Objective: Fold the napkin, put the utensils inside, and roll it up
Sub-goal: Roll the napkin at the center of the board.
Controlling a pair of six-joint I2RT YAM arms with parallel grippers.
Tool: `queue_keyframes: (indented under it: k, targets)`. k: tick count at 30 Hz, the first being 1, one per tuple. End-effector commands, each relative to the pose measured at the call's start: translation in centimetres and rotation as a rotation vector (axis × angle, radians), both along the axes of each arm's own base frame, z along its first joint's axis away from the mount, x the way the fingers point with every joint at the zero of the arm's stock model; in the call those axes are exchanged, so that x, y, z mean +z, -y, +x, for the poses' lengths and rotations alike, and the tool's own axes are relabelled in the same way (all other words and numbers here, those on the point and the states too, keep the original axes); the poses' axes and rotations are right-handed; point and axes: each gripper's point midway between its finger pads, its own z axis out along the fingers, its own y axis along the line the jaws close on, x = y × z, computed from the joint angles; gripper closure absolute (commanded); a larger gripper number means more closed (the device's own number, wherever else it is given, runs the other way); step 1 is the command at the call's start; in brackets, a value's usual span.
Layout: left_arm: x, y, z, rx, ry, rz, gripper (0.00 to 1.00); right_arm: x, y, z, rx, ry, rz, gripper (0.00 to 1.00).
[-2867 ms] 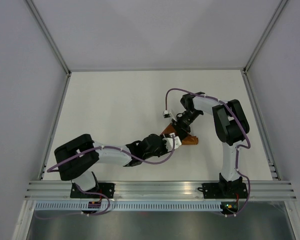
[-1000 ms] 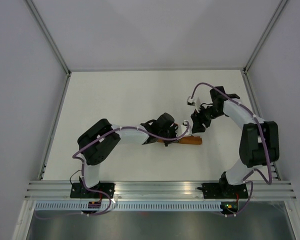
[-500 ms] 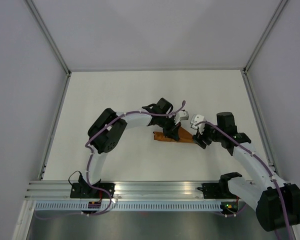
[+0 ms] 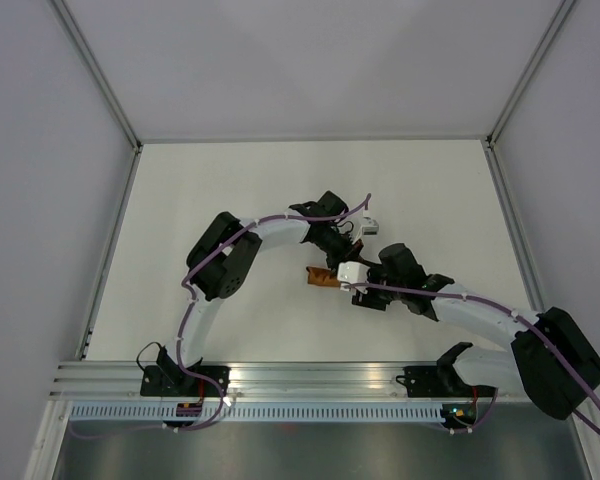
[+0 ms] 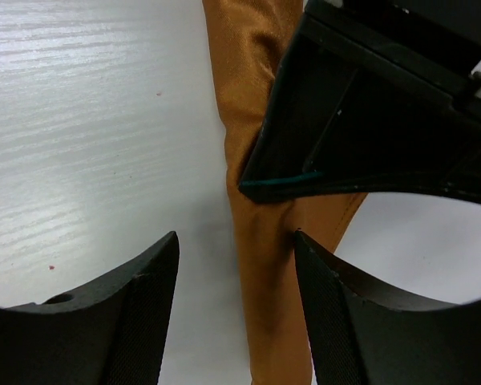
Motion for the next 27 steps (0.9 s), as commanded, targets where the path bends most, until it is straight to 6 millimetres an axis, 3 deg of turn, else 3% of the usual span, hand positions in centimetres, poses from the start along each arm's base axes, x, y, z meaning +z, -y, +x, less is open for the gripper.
queue_keyframes:
  k: [1,6,10,16,20,27]
  targets:
    - [-4.5,-2.8,-2.4,0.024,-0.134,0.188,0.95,0.4,-0.6,1.8,-0.023,0.099,-0.012,0.35]
    - [-4.3,-2.9,-2.7,0.014,-0.15,0.178,0.89,-0.5,-0.7,2.2,-0.03,0.106,-0.042,0.44]
    - [-4.0,-2.8,-2.7,0.006,-0.153,0.16,0.76,-1.0,-0.5,2.0,-0.032,0.089,-0.056,0.55]
    - [-2.8,-2.7,-2.3,0.01,-0.138,0.134,0.67,-2.5,-0.1,0.8,-0.009,0.022,-0.094,0.69]
    - [-0.9,-2.3,-1.1,0.034,-0.098,0.085,0.66,-3.0,0.0,0.1,0.005,-0.027,-0.109,0.75]
    - [2.8,-2.4,1.3,0.086,-0.028,0.003,0.64,-3.1,-0.5,-0.7,0.038,-0.128,-0.118,0.78]
